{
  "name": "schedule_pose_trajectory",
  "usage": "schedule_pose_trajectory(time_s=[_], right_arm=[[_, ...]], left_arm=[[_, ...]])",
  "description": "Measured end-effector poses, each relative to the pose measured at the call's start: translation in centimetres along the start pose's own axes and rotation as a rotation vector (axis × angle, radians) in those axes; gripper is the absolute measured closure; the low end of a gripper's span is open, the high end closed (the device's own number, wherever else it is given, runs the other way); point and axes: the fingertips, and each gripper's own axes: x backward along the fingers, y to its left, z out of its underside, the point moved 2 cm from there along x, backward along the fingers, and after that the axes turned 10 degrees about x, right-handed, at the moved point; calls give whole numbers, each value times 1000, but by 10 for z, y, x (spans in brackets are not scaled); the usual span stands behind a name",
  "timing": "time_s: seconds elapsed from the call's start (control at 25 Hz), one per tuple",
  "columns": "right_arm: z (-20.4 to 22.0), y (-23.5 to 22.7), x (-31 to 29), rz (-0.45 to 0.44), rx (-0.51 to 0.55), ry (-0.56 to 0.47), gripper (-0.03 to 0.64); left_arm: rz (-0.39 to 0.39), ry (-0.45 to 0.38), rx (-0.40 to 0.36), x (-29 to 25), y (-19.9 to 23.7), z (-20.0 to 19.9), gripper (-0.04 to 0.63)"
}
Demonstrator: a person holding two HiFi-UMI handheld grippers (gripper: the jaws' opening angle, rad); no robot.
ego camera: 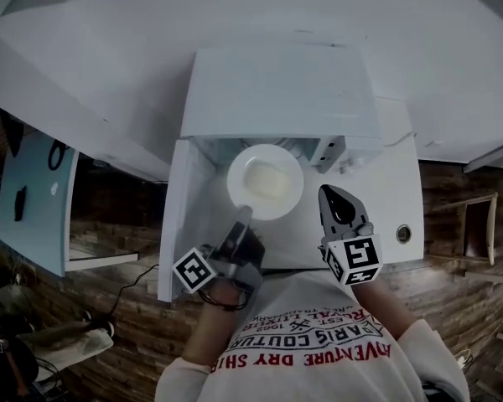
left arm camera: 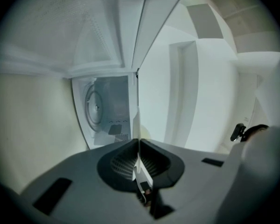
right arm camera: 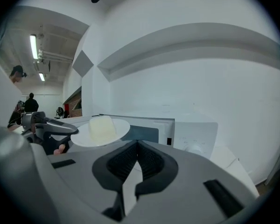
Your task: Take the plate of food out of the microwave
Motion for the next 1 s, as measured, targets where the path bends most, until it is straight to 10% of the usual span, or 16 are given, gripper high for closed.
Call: schedule_pose_trajectory(time_s=[1.0], right_arm=[[-44, 4, 10, 30, 69, -100, 606]], left_arm=[[90, 51, -39, -13, -41, 4, 575]])
